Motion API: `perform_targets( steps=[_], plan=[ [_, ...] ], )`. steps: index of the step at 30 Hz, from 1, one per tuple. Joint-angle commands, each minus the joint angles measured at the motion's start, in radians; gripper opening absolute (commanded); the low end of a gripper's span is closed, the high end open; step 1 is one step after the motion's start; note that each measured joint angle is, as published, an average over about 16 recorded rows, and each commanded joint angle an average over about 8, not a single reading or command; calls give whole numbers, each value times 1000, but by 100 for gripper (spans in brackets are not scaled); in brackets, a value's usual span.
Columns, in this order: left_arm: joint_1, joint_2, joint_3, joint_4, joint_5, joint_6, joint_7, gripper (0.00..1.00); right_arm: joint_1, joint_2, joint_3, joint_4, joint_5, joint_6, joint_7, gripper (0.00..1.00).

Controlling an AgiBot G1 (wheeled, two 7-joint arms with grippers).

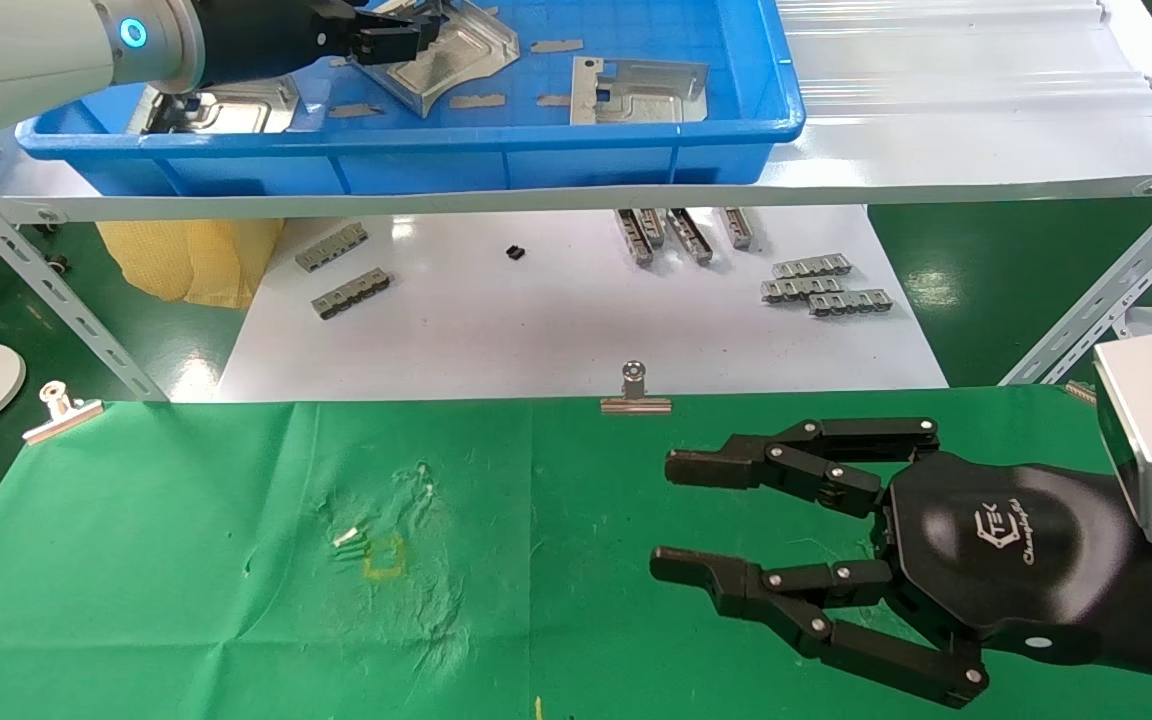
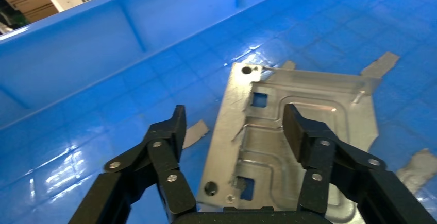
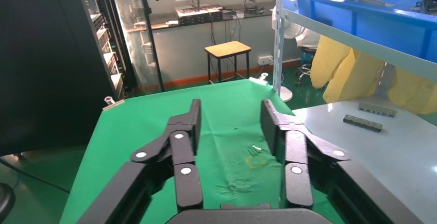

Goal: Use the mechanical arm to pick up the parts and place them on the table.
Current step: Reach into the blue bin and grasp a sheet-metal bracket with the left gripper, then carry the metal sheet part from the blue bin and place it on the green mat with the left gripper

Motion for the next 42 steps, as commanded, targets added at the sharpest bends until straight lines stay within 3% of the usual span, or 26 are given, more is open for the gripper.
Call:
perform_targets(
  steps=[1, 17, 25, 32, 42],
  plan=[
    [0, 0, 2, 1, 2, -7, -2, 0, 0, 0, 0, 0, 0, 0, 0, 100],
    [7, -6, 5, -12, 6, -19, 0, 0, 0, 0, 0, 0, 0, 0, 0, 100],
    [-6, -41, -30, -36, -46, 46, 28, 0, 0, 0, 0, 0, 0, 0, 0, 100],
    [-19, -109, -66, -64, -101, 214, 81, 0, 0, 0, 0, 0, 0, 0, 0, 100],
    [3, -246, -110, -108, -178, 612, 194, 0, 0, 0, 0, 0, 0, 0, 0, 100]
  ],
)
